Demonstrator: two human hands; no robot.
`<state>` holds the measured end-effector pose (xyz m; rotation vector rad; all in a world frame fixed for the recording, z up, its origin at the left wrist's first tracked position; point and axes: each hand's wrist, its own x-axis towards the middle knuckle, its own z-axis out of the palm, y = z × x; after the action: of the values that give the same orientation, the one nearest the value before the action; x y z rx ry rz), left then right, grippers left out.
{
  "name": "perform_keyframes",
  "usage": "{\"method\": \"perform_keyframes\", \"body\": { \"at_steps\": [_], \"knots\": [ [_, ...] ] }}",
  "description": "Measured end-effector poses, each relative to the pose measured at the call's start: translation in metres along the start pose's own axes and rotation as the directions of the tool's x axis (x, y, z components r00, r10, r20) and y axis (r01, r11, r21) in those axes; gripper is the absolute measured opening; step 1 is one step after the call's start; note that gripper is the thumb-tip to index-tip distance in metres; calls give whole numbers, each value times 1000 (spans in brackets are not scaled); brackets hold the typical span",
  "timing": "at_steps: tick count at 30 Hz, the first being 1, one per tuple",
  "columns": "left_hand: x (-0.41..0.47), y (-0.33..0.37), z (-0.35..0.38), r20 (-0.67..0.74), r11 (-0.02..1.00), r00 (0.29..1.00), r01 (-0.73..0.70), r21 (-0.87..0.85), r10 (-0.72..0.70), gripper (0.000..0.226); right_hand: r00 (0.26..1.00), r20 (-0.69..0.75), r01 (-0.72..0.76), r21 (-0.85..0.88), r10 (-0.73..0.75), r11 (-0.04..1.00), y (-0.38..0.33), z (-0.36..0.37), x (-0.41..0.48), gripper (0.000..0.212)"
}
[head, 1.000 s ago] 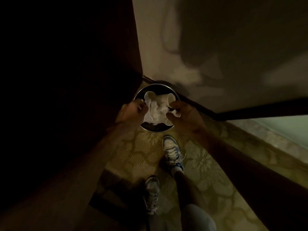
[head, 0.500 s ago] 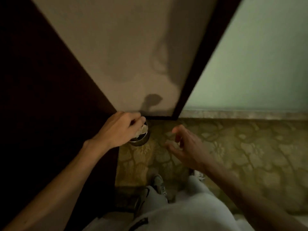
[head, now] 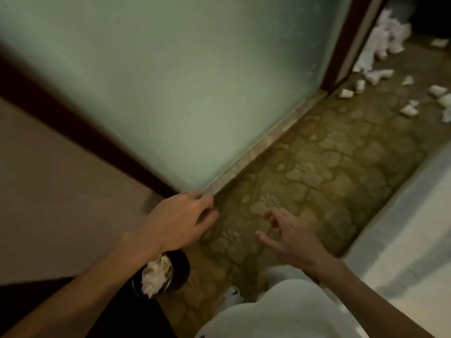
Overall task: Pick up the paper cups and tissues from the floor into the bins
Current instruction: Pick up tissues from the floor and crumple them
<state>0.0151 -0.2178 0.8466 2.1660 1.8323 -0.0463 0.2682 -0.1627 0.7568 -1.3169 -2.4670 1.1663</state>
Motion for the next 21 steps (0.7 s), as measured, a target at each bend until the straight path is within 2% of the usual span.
{"method": "perform_keyframes", "body": {
  "at_steps": [6,10,14,21],
  "knots": [
    [179,67,2,130,990,982,-139,-21,141,26,972,-121,-180,171,202,969,121,-85,26,31],
    [277,109,4,149,979,967,-202,-39,205,35,947,-135,-263,206,293,943,185,-139,46,36],
    [375,151,-4,180,966,952,-226,-124,246,34,893,-172,-347,325,416,880,238,-198,65,34],
    [544,193,-10,183,919,921,-288,-270,343,29,787,-213,-470,403,580,786,318,-276,127,32]
  ]
}}
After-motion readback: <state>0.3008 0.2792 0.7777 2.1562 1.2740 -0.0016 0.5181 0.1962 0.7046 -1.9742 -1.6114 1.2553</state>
